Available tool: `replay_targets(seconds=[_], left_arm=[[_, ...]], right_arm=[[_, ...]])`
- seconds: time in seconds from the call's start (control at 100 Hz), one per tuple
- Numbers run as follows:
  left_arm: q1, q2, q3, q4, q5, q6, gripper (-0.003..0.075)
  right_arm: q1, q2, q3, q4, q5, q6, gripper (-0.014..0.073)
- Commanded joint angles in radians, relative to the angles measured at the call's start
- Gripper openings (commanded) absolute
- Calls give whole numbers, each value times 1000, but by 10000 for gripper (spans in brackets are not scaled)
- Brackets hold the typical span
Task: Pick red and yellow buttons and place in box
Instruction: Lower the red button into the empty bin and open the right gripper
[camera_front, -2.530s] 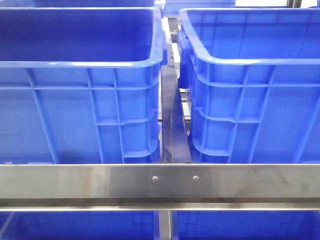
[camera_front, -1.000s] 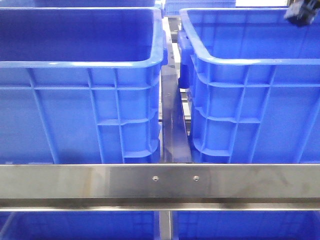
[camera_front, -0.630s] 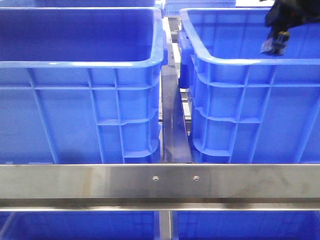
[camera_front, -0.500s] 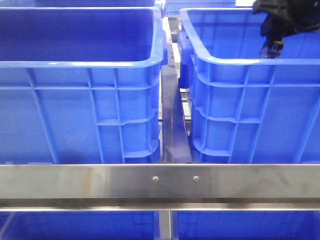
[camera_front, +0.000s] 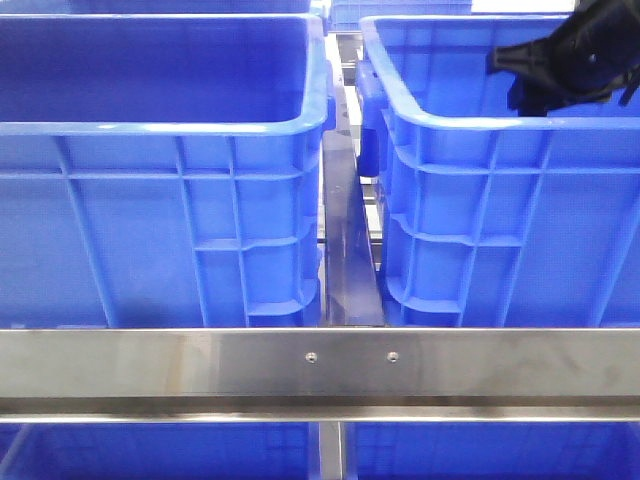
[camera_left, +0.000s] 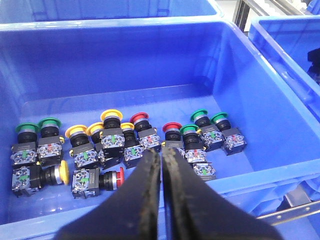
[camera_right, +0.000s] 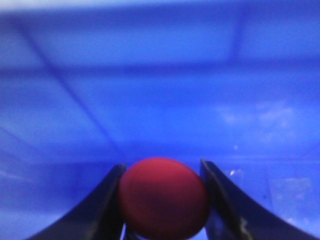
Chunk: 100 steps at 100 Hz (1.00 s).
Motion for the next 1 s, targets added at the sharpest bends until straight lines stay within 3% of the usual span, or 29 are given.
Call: replay_targets(seconds=[0.0,0.34,0.67,0.74,0.91,0.99], left_arm=[[0,2,-27,-14,-80,-7,-19],[0,2,-27,-14,-80,-7,-19],[0,2,-27,-14,-80,-7,-19],[0,2,-27,-14,-80,-7,-19],[0,2,-27,-14,-80,-7,-19],[0,2,-27,-14,-80,-7,-19]], right_arm=[[-2,-35,-38,6,0,-15,29],[-2,5,-38,6,8,-15,29],[-2,12,-35,6,131,-15,45],[-2,12,-35,6,143,-15,107],[-2,12,-35,6,172,-15,395],[-2,12,-35,6,181,-15,483]])
